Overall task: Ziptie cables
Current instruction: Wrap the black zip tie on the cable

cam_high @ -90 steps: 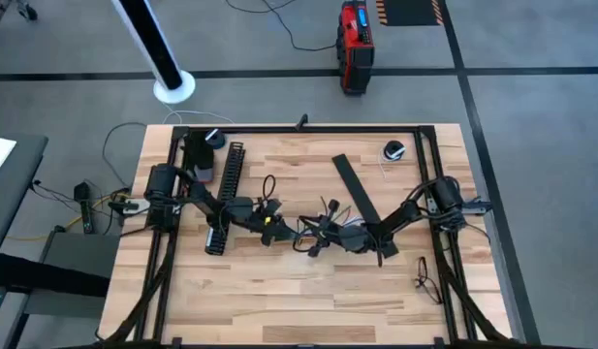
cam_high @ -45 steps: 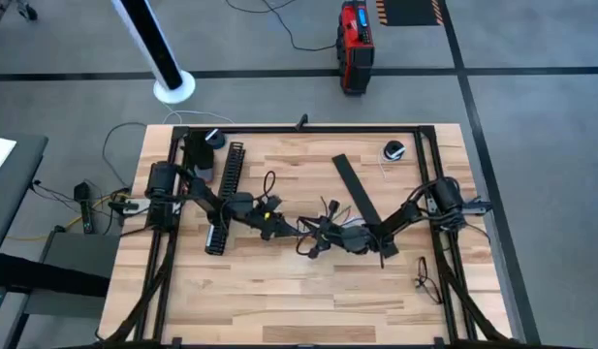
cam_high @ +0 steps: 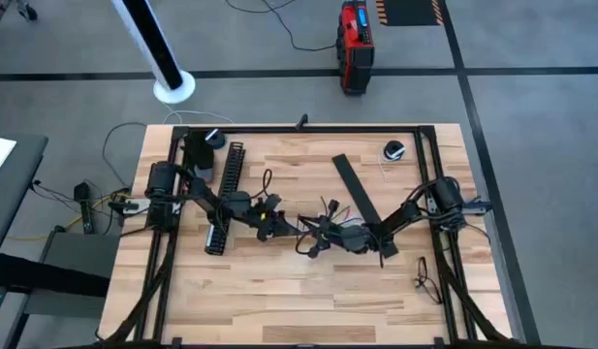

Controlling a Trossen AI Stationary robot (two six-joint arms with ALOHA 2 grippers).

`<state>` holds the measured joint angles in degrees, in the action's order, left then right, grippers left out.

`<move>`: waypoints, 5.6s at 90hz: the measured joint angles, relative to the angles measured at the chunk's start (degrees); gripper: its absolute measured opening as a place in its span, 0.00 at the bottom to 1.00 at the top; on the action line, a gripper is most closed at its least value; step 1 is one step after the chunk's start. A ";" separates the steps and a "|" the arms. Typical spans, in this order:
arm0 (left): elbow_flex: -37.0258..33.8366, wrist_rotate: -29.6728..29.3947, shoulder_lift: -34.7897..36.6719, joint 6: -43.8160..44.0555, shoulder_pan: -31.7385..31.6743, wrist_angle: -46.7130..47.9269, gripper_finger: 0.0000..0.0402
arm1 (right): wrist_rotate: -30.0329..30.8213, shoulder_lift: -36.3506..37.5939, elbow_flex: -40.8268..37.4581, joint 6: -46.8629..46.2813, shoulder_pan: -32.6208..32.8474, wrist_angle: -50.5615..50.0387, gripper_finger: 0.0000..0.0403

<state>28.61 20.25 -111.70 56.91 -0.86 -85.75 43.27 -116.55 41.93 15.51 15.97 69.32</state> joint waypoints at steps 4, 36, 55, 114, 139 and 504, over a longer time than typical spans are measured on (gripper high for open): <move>0.00 0.00 0.00 -1.32 -0.01 0.14 0.00 | -0.02 0.00 0.00 0.00 0.00 -0.04 0.00; 0.03 -0.83 0.00 -7.37 -1.11 3.13 0.11 | -0.04 0.00 0.00 -0.02 0.02 -0.28 0.00; 0.05 -1.10 0.00 -7.35 -1.13 2.29 0.23 | -1.13 0.00 0.00 -0.47 0.02 -0.33 0.00; 0.05 -0.42 0.00 -2.40 -2.25 -2.11 0.01 | -1.36 0.02 0.00 0.04 -0.09 -0.70 0.00; 0.05 0.57 0.00 -1.80 -2.25 1.02 0.00 | -1.53 0.04 0.06 3.04 -0.12 -0.12 0.00; 3.16 16.05 0.00 -16.37 -3.16 4.70 0.00 | 4.89 0.35 3.61 14.56 4.04 -10.34 0.00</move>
<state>31.77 36.30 -111.70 40.54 -4.03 -81.05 48.15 -116.20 45.54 30.06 20.01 58.98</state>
